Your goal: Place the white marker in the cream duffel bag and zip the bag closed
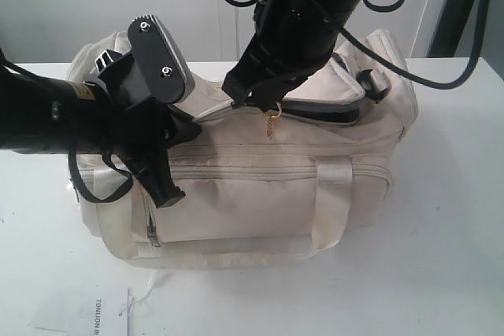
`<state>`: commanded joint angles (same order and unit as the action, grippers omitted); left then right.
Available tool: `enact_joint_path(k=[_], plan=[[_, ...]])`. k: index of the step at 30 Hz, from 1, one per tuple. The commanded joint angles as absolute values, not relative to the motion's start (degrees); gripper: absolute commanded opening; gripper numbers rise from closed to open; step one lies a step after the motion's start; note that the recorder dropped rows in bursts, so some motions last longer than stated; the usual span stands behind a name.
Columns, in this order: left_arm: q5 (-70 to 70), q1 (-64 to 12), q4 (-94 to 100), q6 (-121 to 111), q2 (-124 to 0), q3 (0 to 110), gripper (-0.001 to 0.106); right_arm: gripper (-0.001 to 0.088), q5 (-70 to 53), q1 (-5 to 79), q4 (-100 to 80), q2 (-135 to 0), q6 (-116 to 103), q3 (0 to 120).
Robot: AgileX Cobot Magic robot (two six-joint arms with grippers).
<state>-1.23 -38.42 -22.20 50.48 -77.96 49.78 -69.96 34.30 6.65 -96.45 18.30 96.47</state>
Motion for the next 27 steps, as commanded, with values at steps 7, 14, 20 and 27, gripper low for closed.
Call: enact_joint_path(k=[7, 14, 20, 27], plan=[[-1.1, -38.4, -22.2, 50.5, -78.0, 49.8, 0.000, 0.0000, -70.0, 34.3, 5.3, -95.8, 17.4, 96.5], [-0.7, -38.4, -22.2, 50.5, -78.0, 49.8, 0.000, 0.0000, -70.0, 34.3, 5.1, -95.5, 16.6, 94.5], [-0.7, -38.4, -22.2, 50.5, -78.0, 49.8, 0.000, 0.0000, -70.0, 34.2, 2.8, -95.4, 16.4, 93.7], [-0.5, -38.4, -22.2, 50.5, -78.0, 49.8, 0.000, 0.0000, -70.0, 34.2, 1.9, -95.4, 16.4, 93.7]])
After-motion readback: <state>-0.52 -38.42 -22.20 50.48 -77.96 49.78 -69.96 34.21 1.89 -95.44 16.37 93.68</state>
